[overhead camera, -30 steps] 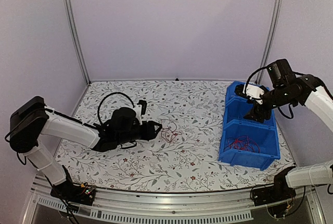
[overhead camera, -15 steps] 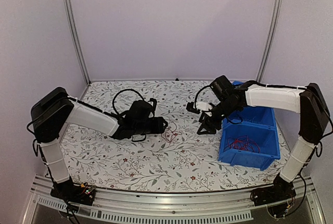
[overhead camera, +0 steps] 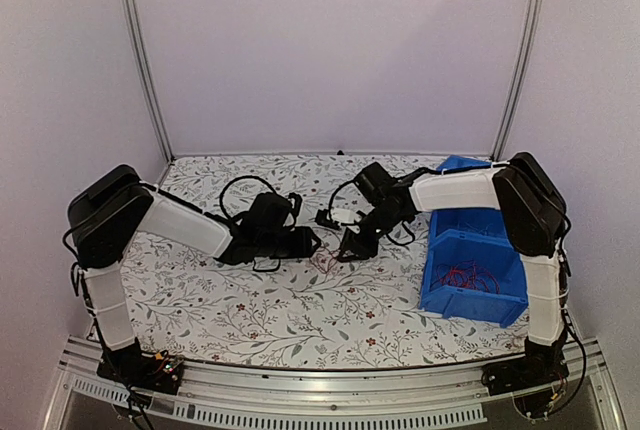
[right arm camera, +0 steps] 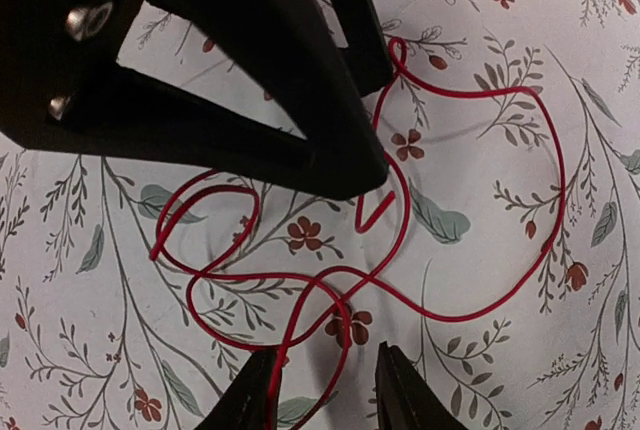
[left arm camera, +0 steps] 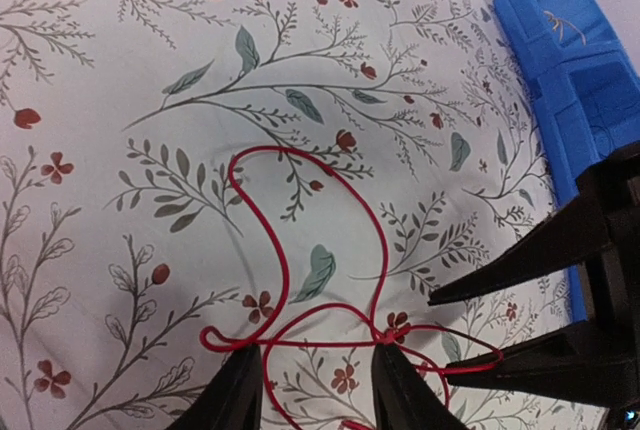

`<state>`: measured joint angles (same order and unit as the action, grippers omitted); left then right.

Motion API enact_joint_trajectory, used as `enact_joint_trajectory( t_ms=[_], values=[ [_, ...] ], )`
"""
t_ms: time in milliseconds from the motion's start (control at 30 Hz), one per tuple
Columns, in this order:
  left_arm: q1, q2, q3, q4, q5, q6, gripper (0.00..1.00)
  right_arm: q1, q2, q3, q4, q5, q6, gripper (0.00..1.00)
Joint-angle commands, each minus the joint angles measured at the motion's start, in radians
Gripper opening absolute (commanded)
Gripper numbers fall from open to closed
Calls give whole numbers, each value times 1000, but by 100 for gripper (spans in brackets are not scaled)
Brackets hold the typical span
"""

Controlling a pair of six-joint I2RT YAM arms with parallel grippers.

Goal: Untangle the cables

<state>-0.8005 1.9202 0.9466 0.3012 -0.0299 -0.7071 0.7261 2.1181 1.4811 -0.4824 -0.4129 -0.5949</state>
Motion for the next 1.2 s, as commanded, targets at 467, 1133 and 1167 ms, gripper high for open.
enact_joint_trajectory(
  t_ms=[467, 1133, 1167],
  values=[
    [48, 175, 167, 45, 195, -41, 22, 38, -315, -73, -14, -88, 34, 0],
    [89, 61, 10, 14, 160, -23, 0, -211, -846, 26, -31, -82, 58, 0],
    [92, 55, 1, 19, 161, -24, 0, -224, -855, 22, -28, -86, 61, 0]
  ],
)
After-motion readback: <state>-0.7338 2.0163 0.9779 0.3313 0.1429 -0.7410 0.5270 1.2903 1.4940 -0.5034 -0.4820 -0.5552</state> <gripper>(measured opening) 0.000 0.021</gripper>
